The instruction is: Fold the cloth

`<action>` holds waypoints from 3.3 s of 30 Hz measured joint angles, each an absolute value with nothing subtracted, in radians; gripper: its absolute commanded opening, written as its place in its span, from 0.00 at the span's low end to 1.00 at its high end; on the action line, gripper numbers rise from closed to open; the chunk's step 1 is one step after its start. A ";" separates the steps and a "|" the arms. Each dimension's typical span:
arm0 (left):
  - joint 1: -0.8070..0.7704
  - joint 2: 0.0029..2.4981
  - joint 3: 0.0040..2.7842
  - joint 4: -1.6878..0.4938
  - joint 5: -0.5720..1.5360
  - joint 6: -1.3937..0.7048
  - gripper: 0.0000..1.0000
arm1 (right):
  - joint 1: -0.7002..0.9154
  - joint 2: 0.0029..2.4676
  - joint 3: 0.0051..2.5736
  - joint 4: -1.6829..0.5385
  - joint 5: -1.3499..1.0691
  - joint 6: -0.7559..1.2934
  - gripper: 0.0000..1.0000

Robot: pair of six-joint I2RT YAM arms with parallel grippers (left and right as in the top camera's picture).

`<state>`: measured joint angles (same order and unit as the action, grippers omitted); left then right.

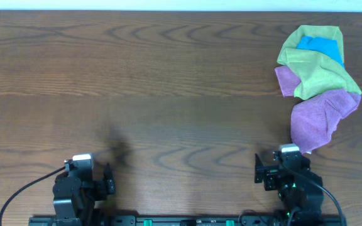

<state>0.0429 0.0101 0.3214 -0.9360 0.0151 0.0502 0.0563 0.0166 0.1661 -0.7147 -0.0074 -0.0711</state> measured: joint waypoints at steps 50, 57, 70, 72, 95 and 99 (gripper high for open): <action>0.043 0.010 0.322 -0.937 0.015 0.051 0.95 | -0.354 1.216 1.040 -0.865 0.068 0.274 0.99; 0.043 0.010 0.322 -0.937 0.015 0.051 0.95 | -0.354 1.216 1.040 -0.809 0.082 0.202 0.99; 0.043 0.010 0.322 -0.937 0.015 0.051 0.95 | -0.376 1.402 1.040 -0.579 0.106 0.132 0.99; 0.043 0.010 0.322 -0.937 0.015 0.051 0.95 | -0.377 1.452 1.039 -0.571 0.106 0.130 0.99; 0.043 0.010 0.322 -0.937 0.015 0.051 0.95 | -0.378 1.695 1.039 -0.509 0.109 0.117 0.01; 0.043 0.010 0.322 -0.937 0.015 0.051 0.95 | -0.378 1.679 1.039 -0.535 0.108 0.117 0.01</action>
<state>0.0429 0.0101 0.3222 -0.9367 0.0151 0.0505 -0.3779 1.6787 1.0386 -0.5346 0.1081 0.1173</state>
